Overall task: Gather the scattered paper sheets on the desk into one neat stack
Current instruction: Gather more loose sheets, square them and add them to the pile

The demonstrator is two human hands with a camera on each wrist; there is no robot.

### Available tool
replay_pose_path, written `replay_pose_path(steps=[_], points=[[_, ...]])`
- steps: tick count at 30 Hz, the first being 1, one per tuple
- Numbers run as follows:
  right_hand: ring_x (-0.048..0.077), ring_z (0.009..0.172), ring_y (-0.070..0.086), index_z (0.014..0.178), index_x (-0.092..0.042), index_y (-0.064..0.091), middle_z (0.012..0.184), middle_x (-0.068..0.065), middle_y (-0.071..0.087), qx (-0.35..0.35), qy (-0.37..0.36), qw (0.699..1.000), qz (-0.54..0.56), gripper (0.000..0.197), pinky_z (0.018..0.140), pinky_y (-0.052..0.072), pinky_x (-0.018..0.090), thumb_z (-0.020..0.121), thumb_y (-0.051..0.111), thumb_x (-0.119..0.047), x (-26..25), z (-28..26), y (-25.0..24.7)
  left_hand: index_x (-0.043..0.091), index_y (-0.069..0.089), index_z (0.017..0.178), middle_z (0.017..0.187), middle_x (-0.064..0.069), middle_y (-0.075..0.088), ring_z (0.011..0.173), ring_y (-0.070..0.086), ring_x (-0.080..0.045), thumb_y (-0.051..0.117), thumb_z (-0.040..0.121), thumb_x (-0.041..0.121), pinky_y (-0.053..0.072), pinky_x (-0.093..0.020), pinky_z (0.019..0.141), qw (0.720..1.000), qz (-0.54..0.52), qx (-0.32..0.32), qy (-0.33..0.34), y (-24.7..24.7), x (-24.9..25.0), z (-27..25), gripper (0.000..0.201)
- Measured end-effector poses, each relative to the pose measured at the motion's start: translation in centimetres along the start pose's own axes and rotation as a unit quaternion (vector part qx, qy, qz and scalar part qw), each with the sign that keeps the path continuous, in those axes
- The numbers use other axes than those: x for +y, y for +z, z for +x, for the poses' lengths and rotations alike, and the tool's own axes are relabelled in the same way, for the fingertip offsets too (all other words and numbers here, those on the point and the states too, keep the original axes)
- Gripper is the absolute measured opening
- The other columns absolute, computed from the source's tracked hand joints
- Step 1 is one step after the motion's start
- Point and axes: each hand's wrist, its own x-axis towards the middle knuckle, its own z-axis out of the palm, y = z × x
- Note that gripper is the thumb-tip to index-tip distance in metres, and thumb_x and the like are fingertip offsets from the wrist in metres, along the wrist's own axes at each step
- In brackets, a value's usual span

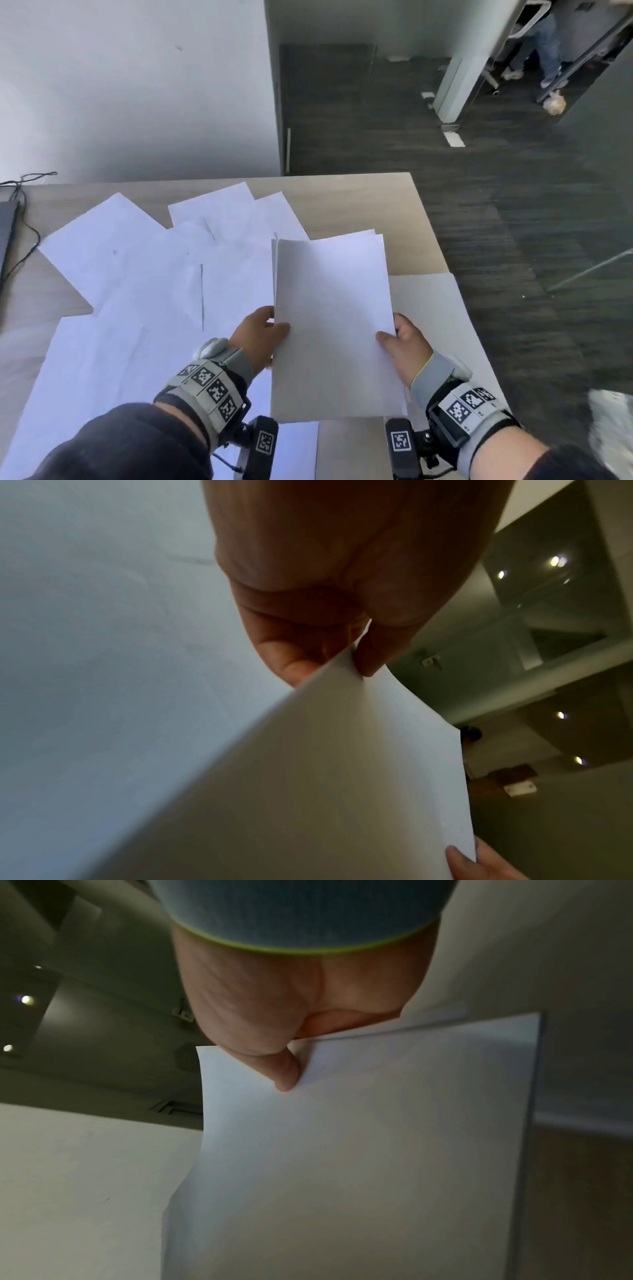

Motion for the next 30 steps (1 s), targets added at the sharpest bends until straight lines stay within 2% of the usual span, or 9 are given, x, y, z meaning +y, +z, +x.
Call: replay_pose_path(steps=[5, 10, 13, 16, 19, 22, 24, 27, 30], points=[[0.035, 0.086, 0.069, 0.092, -0.03, 0.062, 0.088, -0.001, 0.074, 0.07, 0.057, 0.996, -0.024, 0.02, 0.081, 0.055, 0.046, 0.084, 0.055, -0.013, 3.5, -1.1, -6.6, 0.018, 0.066, 0.107, 0.095, -0.009, 0.077, 0.081, 0.075, -0.028, 0.059, 0.094, 0.01, 0.064, -0.044, 0.072, 0.994, 0.029, -0.096, -0.03, 8.1, 0.1, 0.7, 0.017], [0.027, 0.081, 0.069, 0.093, -0.029, 0.062, 0.088, -0.002, 0.072, 0.108, 0.088, 0.989, -0.058, 0.019, 0.074, 0.054, 0.038, 0.088, 0.054, -0.012, 5.9, -1.6, -11.4, 0.019, 0.067, 0.105, 0.087, -0.002, 0.078, 0.07, 0.072, -0.018, 0.062, 0.091, 0.016, 0.056, -0.028, 0.054, 0.988, 0.094, -0.123, -0.015, 13.7, 1.0, 1.2, 0.015], [0.023, 0.078, 0.067, 0.093, -0.029, 0.06, 0.088, -0.003, 0.071, 0.127, 0.096, 0.985, -0.07, 0.016, 0.07, 0.051, 0.034, 0.089, 0.054, -0.014, 7.0, -1.7, -13.6, 0.02, 0.066, 0.099, 0.08, 0.001, 0.075, 0.06, 0.069, -0.011, 0.064, 0.091, 0.02, 0.057, -0.029, 0.053, 0.981, 0.141, -0.133, -0.008, 16.0, 1.3, 1.6, 0.008], [0.02, 0.076, 0.064, 0.098, -0.026, 0.062, 0.089, -0.004, 0.069, 0.153, 0.102, 0.979, -0.088, 0.013, 0.063, 0.046, 0.029, 0.089, 0.057, -0.019, 7.6, -1.5, -14.7, 0.022, 0.065, 0.096, 0.082, -0.008, 0.076, 0.065, 0.07, -0.016, 0.065, 0.088, 0.024, 0.059, -0.034, 0.055, 0.977, 0.178, -0.117, -0.005, 16.5, 1.0, 1.8, 0.007], [0.021, 0.077, 0.06, 0.107, -0.021, 0.067, 0.099, 0.006, 0.062, 0.204, 0.103, 0.967, -0.114, 0.022, 0.072, 0.047, 0.031, 0.085, 0.061, -0.018, 8.5, -0.8, -15.4, 0.021, 0.061, 0.099, 0.087, -0.006, 0.069, 0.069, 0.065, -0.022, 0.068, 0.088, 0.023, 0.057, -0.032, 0.051, 0.978, 0.195, -0.071, 0.014, 16.5, 0.5, 1.9, 0.014], [0.022, 0.086, 0.059, 0.113, -0.021, 0.066, 0.105, 0.004, 0.056, 0.219, 0.095, 0.964, -0.116, 0.028, 0.085, 0.048, 0.034, 0.086, 0.062, -0.018, 8.5, -0.4, -15.5, 0.03, 0.06, 0.101, 0.097, 0.005, 0.06, 0.077, 0.063, -0.021, 0.071, 0.082, 0.031, 0.061, -0.039, 0.064, 0.973, 0.219, -0.036, 0.056, 16.0, 0.1, 2.2, 0.022], [0.02, 0.09, 0.059, 0.113, -0.026, 0.064, 0.107, 0.0, 0.055, 0.2, 0.092, 0.969, -0.113, 0.028, 0.088, 0.049, 0.035, 0.086, 0.061, -0.021, 8.3, -0.3, -15.2, 0.039, 0.059, 0.097, 0.104, 0.011, 0.062, 0.082, 0.064, -0.018, 0.068, 0.078, 0.039, 0.061, -0.044, 0.078, 0.971, 0.222, -0.058, 0.064, 15.8, 0.0, 2.3, 0.021], [0.018, 0.087, 0.06, 0.108, -0.031, 0.062, 0.106, 0.0, 0.057, 0.18, 0.088, 0.973, -0.112, 0.025, 0.087, 0.051, 0.038, 0.084, 0.06, -0.022, 7.8, 0.0, -14.7, 0.047, 0.061, 0.094, 0.109, 0.018, 0.064, 0.086, 0.066, -0.013, 0.063, 0.073, 0.05, 0.059, -0.04, 0.086, 0.97, 0.219, -0.086, 0.064, 15.1, -0.1, 2.2, 0.021], [0.022, 0.088, 0.058, 0.105, -0.031, 0.06, 0.106, 0.001, 0.054, 0.211, 0.076, 0.968, -0.112, 0.024, 0.083, 0.046, 0.033, 0.085, 0.06, -0.018, 6.7, 0.1, -14.0, 0.043, 0.061, 0.106, 0.115, 0.02, 0.062, 0.099, 0.064, -0.004, 0.066, 0.087, 0.04, 0.053, -0.029, 0.087, 0.969, 0.221, -0.075, 0.082, 13.6, -0.2, 2.1, 0.02]])
